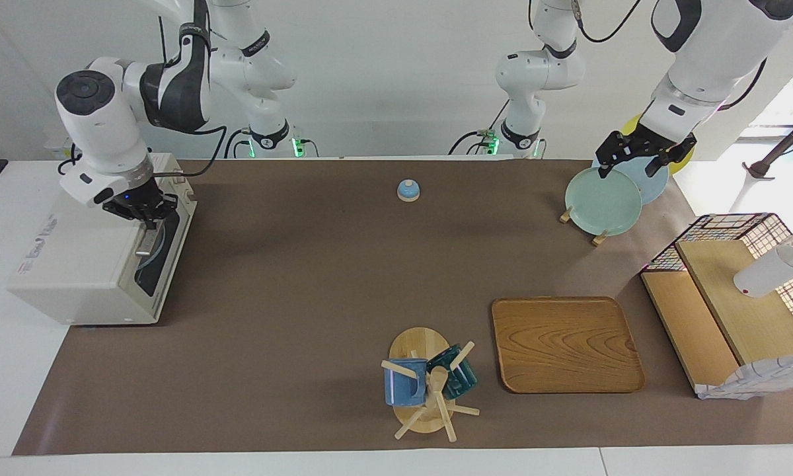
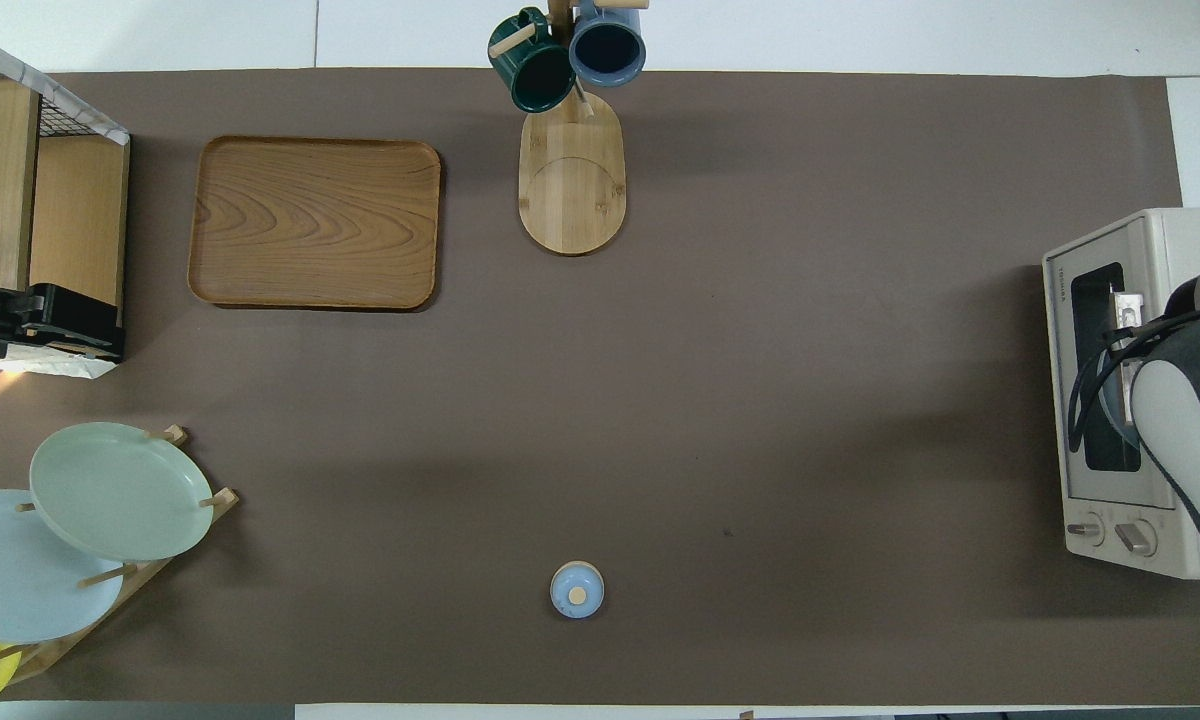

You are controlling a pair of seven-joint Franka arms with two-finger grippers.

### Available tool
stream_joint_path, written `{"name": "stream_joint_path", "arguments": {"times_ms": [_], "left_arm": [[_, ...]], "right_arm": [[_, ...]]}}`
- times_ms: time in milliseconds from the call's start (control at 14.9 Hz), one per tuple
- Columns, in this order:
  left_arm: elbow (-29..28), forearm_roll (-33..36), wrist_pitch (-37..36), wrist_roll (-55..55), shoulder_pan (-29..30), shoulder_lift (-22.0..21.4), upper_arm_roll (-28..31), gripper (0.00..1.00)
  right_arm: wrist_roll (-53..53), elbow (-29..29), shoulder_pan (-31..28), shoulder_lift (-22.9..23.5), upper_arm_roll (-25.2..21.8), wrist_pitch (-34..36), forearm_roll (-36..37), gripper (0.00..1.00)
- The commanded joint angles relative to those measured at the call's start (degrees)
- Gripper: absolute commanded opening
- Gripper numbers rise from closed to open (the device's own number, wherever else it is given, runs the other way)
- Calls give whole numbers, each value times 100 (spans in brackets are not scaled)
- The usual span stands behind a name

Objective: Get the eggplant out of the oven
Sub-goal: 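Reach the right gripper into the open toaster oven toward the eggplant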

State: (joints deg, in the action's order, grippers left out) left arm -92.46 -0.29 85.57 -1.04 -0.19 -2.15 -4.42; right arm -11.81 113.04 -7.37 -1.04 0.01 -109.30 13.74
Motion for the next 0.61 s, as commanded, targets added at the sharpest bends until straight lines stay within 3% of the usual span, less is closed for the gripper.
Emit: {"name": "stream_joint_path", "arguments": {"times_ms": [0,336,538], "left_arm": [[35,117,-49,25,72,22,-50,100],[35,117,-49,25,72,22,-50,100],[35,117,-49,25,72,22,-50,100]], "right_arm": [[100,368,-98,-99,51,-442,147,0],[468,412,94,-55,87,-505,59,0],[601,658,271,-55,87,-943,-90,0]]}}
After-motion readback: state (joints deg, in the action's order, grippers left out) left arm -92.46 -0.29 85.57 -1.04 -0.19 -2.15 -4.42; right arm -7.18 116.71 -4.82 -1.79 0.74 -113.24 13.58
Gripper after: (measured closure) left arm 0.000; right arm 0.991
